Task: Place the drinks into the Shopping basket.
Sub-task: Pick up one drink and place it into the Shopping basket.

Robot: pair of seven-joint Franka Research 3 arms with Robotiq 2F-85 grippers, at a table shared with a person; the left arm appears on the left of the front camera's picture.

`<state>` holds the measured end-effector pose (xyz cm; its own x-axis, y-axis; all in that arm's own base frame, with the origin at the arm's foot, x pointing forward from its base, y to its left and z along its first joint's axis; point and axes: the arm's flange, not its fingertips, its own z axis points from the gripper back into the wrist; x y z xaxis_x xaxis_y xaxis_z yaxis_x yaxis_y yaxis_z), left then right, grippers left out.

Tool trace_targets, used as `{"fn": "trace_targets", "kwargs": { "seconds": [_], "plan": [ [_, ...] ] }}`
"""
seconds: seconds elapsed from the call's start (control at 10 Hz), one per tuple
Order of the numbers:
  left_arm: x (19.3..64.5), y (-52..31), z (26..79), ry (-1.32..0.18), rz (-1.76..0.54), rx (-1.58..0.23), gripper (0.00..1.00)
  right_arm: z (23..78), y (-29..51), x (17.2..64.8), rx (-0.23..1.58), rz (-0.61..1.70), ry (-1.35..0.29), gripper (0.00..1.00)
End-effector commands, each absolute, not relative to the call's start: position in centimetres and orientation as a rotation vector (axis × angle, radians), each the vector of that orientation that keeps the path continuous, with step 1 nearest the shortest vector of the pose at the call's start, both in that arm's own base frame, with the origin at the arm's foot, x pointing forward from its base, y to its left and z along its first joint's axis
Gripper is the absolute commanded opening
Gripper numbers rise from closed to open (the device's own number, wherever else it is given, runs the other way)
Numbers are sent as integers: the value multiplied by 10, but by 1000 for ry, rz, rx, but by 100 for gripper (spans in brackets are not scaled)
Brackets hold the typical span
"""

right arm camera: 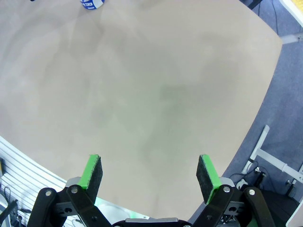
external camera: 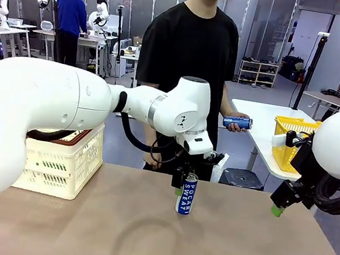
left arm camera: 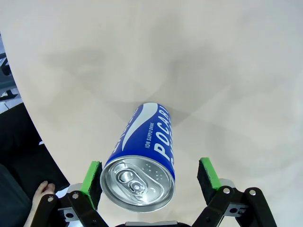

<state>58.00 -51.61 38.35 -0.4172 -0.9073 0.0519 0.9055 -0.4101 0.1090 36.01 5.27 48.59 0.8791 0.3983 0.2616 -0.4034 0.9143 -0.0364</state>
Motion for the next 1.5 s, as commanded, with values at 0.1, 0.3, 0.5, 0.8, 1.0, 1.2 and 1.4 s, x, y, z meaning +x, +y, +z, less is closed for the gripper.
{"fn": "trace_targets", "kwargs": {
  "seconds": [0.1,0.3,0.5,0.8,1.0,1.2,1.4],
  "plan": [
    [592,-526,383,-184,-1960,-29,83,485,51,360,23,415,-268,100],
    [594,-526,381,-186,-1945,-49,64,485,51,360,23,415,-268,100],
    [594,-527,380,-178,-1937,-64,44,485,51,360,23,415,-268,100],
    [592,-527,377,-170,-1924,-89,11,485,51,360,23,415,-268,100],
    [590,-525,386,-163,-1900,-117,0,485,51,360,23,415,-268,100],
    [586,-514,411,-159,-1917,-115,0,485,51,360,23,415,-268,100],
    [580,-498,438,-171,-1920,-144,0,485,51,360,23,415,-268,100]
  ]
}}
